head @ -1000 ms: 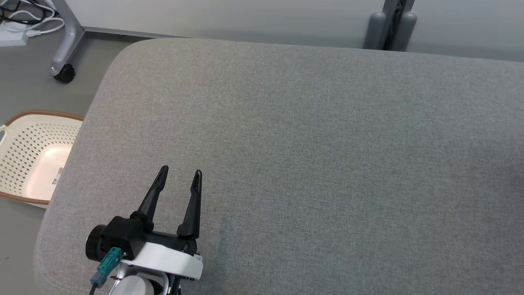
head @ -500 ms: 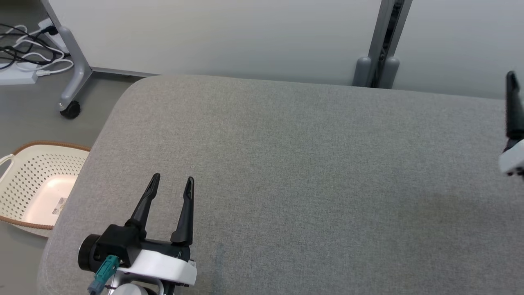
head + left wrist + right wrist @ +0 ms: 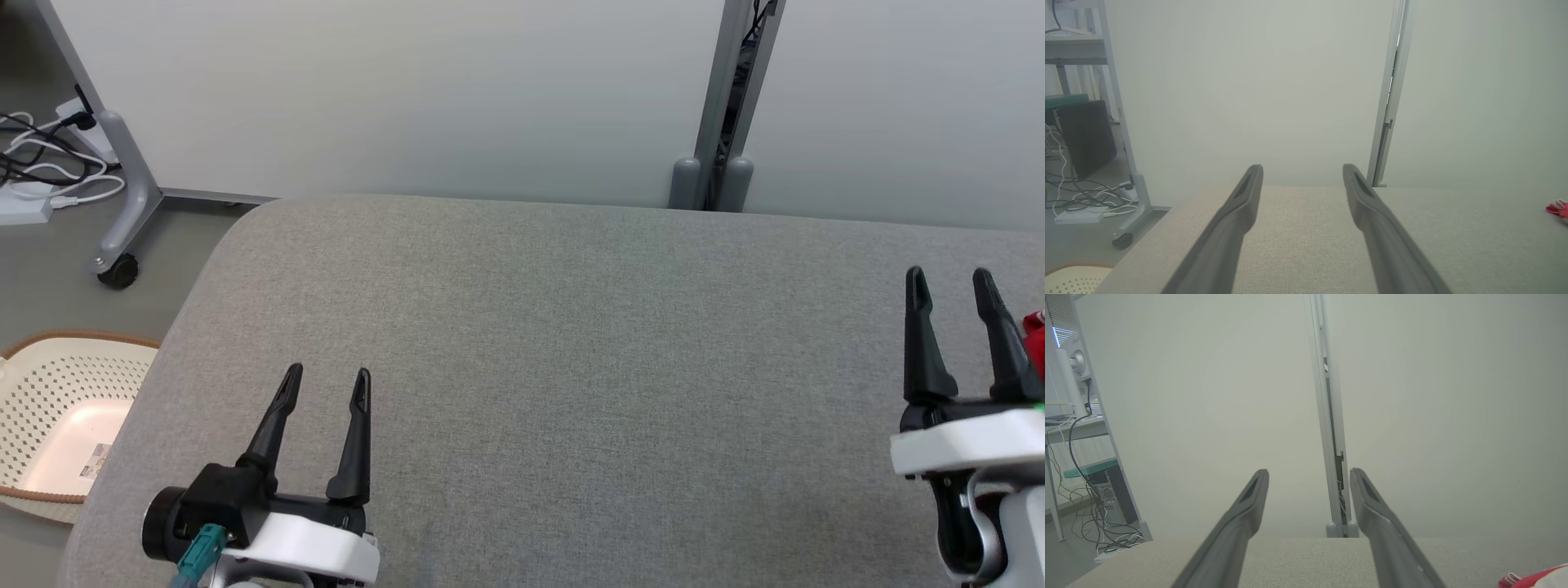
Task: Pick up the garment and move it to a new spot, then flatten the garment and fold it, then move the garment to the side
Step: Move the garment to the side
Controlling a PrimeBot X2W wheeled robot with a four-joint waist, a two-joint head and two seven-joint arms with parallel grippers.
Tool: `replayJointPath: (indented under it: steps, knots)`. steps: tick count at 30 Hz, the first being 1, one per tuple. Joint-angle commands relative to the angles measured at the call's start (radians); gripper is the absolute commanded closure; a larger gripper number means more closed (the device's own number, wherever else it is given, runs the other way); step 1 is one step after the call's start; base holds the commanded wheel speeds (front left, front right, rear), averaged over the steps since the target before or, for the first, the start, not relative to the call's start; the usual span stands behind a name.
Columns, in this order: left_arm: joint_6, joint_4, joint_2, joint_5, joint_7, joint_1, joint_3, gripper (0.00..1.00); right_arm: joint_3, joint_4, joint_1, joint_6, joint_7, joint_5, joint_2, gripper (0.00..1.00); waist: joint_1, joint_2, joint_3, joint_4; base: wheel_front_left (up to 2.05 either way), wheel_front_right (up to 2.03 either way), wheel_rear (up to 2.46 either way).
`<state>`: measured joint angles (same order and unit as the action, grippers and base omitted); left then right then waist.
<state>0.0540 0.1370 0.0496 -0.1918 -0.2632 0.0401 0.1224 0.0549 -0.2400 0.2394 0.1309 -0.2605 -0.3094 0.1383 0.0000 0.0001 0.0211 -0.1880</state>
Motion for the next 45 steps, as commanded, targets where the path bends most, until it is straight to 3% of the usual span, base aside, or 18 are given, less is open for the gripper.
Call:
replayJointPath:
  steps: [1, 7, 14, 20, 45]
  knots:
    - [0.007, 0.004, 0.003, -0.008, -0.001, -0.016, 0.001, 0.0, 0.026, 0.023, -0.044, 0.0, -0.006, 0.004, -0.018, 0.0, 0.0, -0.0001, 0.008, 0.007, 0.0, 0.0, 0.0]
    - [0.011, 0.026, 0.003, -0.024, 0.0, -0.042, 0.013, 0.0, 0.068, 0.072, -0.17, 0.0, -0.005, 0.078, -0.064, 0.0, 0.0, -0.0001, 0.027, 0.02, 0.0, 0.0, 0.0]
    - [-0.001, 0.035, 0.003, -0.019, -0.001, -0.061, 0.032, 0.0, 0.081, 0.11, -0.267, 0.0, -0.006, 0.088, -0.085, 0.0, 0.0, -0.0001, 0.043, 0.035, 0.0, 0.0, 0.0]
    - [-0.007, 0.024, 0.003, -0.007, -0.001, -0.073, 0.04, 0.0, 0.057, 0.107, -0.293, 0.0, -0.006, 0.05, -0.085, 0.0, 0.0, -0.0001, 0.049, 0.041, 0.0, 0.0, 0.0]
    - [-0.008, 0.021, 0.003, -0.032, -0.001, -0.064, 0.038, 0.0, 0.024, 0.09, -0.28, 0.0, -0.006, 0.074, -0.085, 0.0, 0.0, -0.0001, 0.043, 0.037, 0.0, 0.0, 0.0]
